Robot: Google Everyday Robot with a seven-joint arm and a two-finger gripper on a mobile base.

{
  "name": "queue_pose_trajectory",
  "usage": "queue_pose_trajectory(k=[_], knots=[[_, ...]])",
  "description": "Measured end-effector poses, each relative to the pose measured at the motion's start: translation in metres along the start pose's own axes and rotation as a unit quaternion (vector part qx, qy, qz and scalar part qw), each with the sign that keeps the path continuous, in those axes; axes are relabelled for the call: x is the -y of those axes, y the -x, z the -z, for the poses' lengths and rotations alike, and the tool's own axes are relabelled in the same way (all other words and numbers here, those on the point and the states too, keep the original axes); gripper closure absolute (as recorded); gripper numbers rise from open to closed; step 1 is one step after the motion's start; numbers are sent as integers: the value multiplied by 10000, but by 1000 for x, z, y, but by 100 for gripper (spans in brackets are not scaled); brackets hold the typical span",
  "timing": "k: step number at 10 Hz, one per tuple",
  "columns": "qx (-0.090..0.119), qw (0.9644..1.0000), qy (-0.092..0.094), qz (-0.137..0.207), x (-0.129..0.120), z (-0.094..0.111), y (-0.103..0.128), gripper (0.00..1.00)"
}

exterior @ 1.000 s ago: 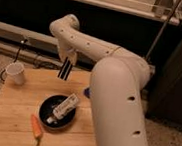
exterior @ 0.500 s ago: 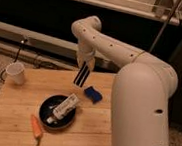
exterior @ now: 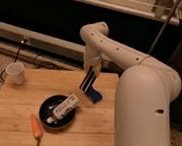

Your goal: Place the eraser on the white sponge

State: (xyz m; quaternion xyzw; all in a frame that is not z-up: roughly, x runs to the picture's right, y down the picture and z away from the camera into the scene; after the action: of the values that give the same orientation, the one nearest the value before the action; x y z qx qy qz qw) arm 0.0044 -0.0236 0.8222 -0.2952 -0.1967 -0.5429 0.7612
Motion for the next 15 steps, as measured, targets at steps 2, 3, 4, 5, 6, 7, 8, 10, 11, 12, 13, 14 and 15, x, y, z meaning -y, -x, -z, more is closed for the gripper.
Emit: queue_pose_trajectory(k=[2, 3, 4, 5, 6, 7, 8, 10, 11, 12, 13, 14, 15], knots=[[40, 10000, 14, -27, -2, -7, -2, 78], [43, 10000, -3, -59, -5, -9, -4, 78], [-1, 9999, -105, -113, -5, -10, -9, 78], [-1, 9999, -107, -135, -7, -10, -10, 79], [1, 9999, -110, -125, -6, -10, -9, 84], [6, 9999, -120, -106, -3, -10, -8, 95], [1, 9999, -118, -112, -4, -10, -9, 99], [4, 9999, -116, -114, -5, -10, -9, 100], [7, 9999, -117, -109, -4, -10, -8, 100], [7, 9999, -117, -112, -4, -10, -8, 100], [4, 9999, -115, -114, -5, -10, -9, 100], [6, 9999, -114, -112, -4, -10, -8, 100], [6, 9999, -114, -115, -5, -10, -9, 100]])
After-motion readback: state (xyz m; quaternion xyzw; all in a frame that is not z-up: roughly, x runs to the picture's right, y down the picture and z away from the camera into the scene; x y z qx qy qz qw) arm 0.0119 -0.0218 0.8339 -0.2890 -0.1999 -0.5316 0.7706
